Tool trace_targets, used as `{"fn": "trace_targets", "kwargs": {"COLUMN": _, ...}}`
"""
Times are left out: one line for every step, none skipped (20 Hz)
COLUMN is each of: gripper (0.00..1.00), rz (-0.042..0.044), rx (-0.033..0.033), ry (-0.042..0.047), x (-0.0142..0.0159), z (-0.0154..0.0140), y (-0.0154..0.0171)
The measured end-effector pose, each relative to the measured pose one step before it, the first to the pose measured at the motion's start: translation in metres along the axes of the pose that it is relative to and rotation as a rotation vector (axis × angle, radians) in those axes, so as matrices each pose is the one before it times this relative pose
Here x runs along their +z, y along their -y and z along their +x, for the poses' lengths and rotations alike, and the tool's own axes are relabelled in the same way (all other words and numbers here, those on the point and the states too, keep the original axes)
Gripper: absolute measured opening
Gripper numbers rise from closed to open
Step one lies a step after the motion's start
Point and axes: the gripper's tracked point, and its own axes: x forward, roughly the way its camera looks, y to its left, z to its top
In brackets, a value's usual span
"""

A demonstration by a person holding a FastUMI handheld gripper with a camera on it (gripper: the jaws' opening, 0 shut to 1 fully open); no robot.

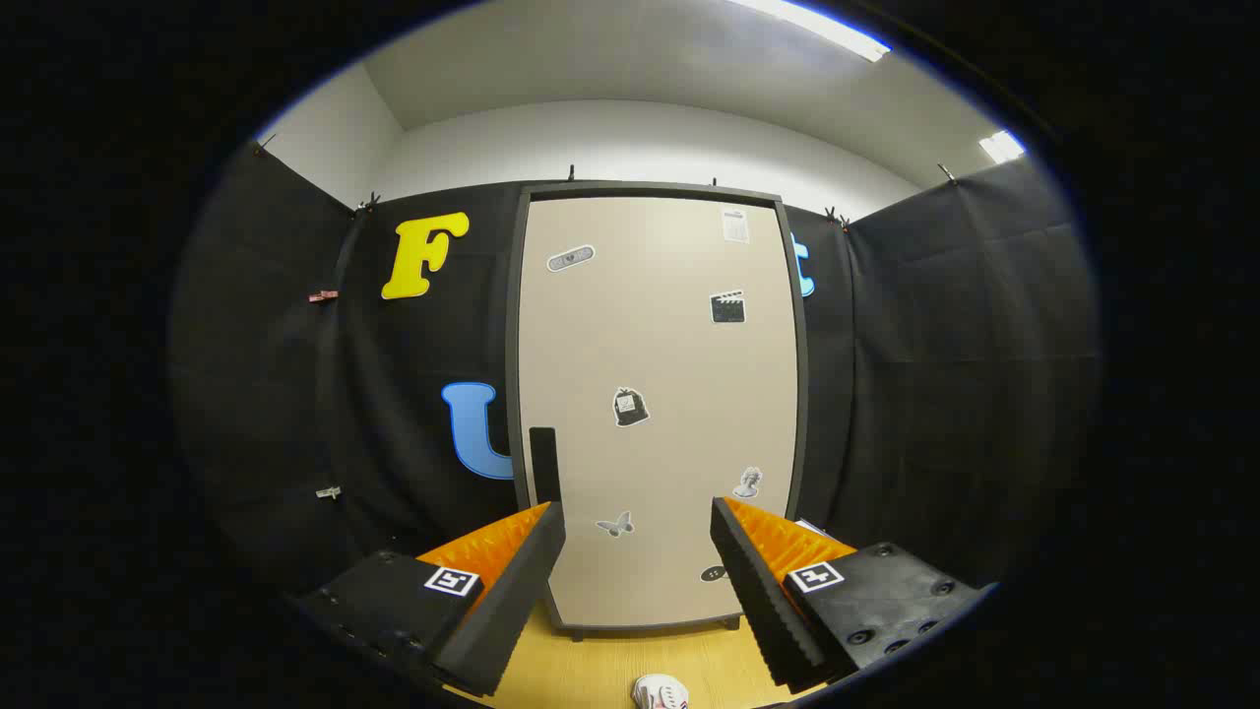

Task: Open the shoe cabinet door, grab the shoes and put them into the shoe cabinet, then close the shoe cabinet door.

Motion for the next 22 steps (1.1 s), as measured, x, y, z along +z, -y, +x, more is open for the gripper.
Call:
{"fn": "trace_targets", "kwargs": {"gripper": 0.98, "rz": 0.00185, "rx": 0.00005, "ry": -0.00246, "x": -0.00040, "z": 0.00043, "y": -0.00012}}
{"fn": "trace_targets", "kwargs": {"gripper": 0.98, "rz": 0.00039, "rx": 0.00067, "ry": -0.00280, "x": -0.00044, "z": 0.00090, "y": -0.00074}}
{"fn": "trace_targets", "kwargs": {"gripper": 0.98, "rz": -0.00095, "rx": 0.00004, "ry": -0.00220, "x": -0.00054, "z": 0.00011, "y": 0.00040}}
{"fn": "trace_targets", "kwargs": {"gripper": 0.98, "rz": -0.00201, "rx": -0.00142, "ry": 0.00008, "x": -0.00048, "z": 0.00111, "y": 0.00095}}
{"fn": "trace_targets", "kwargs": {"gripper": 0.98, "rz": -0.00143, "rx": -0.00067, "ry": 0.00054, "x": 0.00083, "z": 0.00064, "y": -0.00056}}
{"fn": "trace_targets", "kwargs": {"gripper": 0.98, "rz": -0.00013, "rx": -0.00037, "ry": 0.00088, "x": 0.00019, "z": 0.00084, "y": -0.00060}}
{"fn": "trace_targets", "kwargs": {"gripper": 0.98, "rz": -0.00031, "rx": 0.00037, "ry": 0.00058, "x": -0.00030, "z": 0.00087, "y": -0.00024}}
{"fn": "trace_targets", "kwargs": {"gripper": 0.98, "rz": -0.00071, "rx": -0.00073, "ry": -0.00035, "x": -0.00049, "z": 0.00085, "y": -0.00031}}
{"fn": "trace_targets", "kwargs": {"gripper": 0.98, "rz": -0.00061, "rx": 0.00004, "ry": -0.00126, "x": -0.00042, "z": 0.00108, "y": -0.00039}}
{"fn": "trace_targets", "kwargs": {"gripper": 0.98, "rz": -0.00091, "rx": -0.00059, "ry": -0.00225, "x": -0.00055, "z": 0.00139, "y": -0.00062}}
{"fn": "trace_targets", "kwargs": {"gripper": 0.98, "rz": -0.00037, "rx": 0.00062, "ry": -0.00347, "x": -0.00114, "z": 0.00118, "y": -0.00051}}
{"fn": "trace_targets", "kwargs": {"gripper": 0.98, "rz": -0.00071, "rx": -0.00089, "ry": -0.00185, "x": -0.00044, "z": 0.00196, "y": 0.00045}}
{"fn": "trace_targets", "kwargs": {"gripper": 0.98, "rz": -0.00086, "rx": -0.00071, "ry": -0.00191, "x": -0.00033, "z": 0.00077, "y": -0.00067}}
{"fn": "trace_targets", "kwargs": {"gripper": 0.98, "rz": -0.00070, "rx": -0.00062, "ry": -0.00112, "x": -0.00074, "z": 0.00132, "y": 0.00022}}
{"fn": "trace_targets", "kwargs": {"gripper": 0.98, "rz": -0.00038, "rx": -0.00187, "ry": -0.00160, "x": -0.00022, "z": 0.00082, "y": -0.00014}}
{"fn": "trace_targets", "kwargs": {"gripper": 0.98, "rz": 0.00016, "rx": -0.00030, "ry": -0.00091, "x": -0.00060, "z": 0.00097, "y": -0.00027}}
{"fn": "trace_targets", "kwargs": {"gripper": 0.98, "rz": 0.00024, "rx": -0.00061, "ry": -0.00136, "x": -0.00054, "z": 0.00196, "y": 0.00045}}
{"fn": "trace_targets", "kwargs": {"gripper": 0.98, "rz": -0.00077, "rx": -0.00057, "ry": -0.00071, "x": -0.00042, "z": 0.00111, "y": -0.00056}}
{"fn": "trace_targets", "kwargs": {"gripper": 0.98, "rz": -0.00119, "rx": 0.00086, "ry": -0.00045, "x": 0.00007, "z": 0.00107, "y": -0.00128}}
{"fn": "trace_targets", "kwargs": {"gripper": 0.98, "rz": -0.00140, "rx": -0.00041, "ry": -0.00020, "x": -0.00042, "z": 0.00219, "y": -0.00078}}
{"fn": "trace_targets", "kwargs": {"gripper": 0.98, "rz": -0.00014, "rx": 0.00170, "ry": -0.00105, "x": -0.00037, "z": 0.00194, "y": -0.00089}}
{"fn": "trace_targets", "kwargs": {"gripper": 0.98, "rz": 0.00077, "rx": 0.00108, "ry": -0.00068, "x": 0.00000, "z": 0.00219, "y": -0.00139}}
